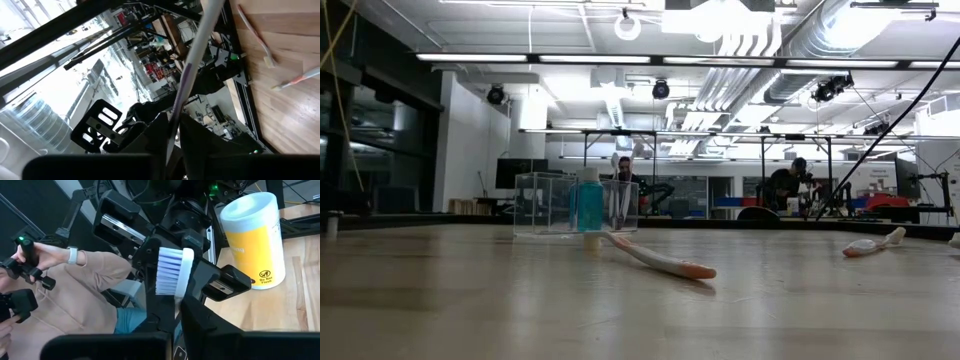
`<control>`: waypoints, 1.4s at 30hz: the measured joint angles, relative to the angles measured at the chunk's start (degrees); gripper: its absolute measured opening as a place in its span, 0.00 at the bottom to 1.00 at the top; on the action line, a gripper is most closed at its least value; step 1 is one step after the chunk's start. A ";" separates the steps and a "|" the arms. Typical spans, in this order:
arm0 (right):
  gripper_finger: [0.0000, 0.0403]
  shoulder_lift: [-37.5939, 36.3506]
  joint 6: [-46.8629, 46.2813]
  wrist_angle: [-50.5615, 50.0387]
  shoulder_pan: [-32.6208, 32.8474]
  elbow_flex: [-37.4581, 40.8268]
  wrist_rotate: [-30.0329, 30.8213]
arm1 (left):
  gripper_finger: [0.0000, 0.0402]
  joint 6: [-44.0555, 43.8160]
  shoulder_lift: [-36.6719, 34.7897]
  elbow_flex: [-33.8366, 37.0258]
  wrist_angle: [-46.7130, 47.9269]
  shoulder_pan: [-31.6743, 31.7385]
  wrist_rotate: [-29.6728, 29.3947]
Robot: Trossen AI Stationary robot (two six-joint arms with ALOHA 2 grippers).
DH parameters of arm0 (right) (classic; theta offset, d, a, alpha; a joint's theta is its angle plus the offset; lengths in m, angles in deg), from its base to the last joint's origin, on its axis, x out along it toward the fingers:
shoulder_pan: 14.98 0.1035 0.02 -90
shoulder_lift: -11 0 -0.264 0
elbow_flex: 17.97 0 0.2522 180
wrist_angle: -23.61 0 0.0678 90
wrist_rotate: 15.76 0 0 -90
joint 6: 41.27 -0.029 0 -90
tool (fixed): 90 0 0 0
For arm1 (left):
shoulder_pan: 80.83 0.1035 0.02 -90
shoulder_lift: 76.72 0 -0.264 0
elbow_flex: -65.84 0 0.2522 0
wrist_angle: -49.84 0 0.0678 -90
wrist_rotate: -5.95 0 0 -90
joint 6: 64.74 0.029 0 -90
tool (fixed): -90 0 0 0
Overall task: Pick & Place toothbrushing station
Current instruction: Put the violet toothbrush into the transparent organizer
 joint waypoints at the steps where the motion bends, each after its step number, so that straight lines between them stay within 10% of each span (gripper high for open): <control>1: 0.01 0.00 0.00 0.05 0.00 0.00 0.04 | 0.10 -0.03 0.00 0.02 -0.01 0.00 0.00; 29: 0.01 -0.17 -5.22 -2.87 3.57 -0.02 5.67 | 0.30 -3.53 0.04 0.02 2.28 -2.00 -7.80; 42: 0.01 -5.68 8.95 -13.37 -2.18 -0.04 26.22 | 0.26 -22.53 0.04 0.02 9.60 -4.70 -17.27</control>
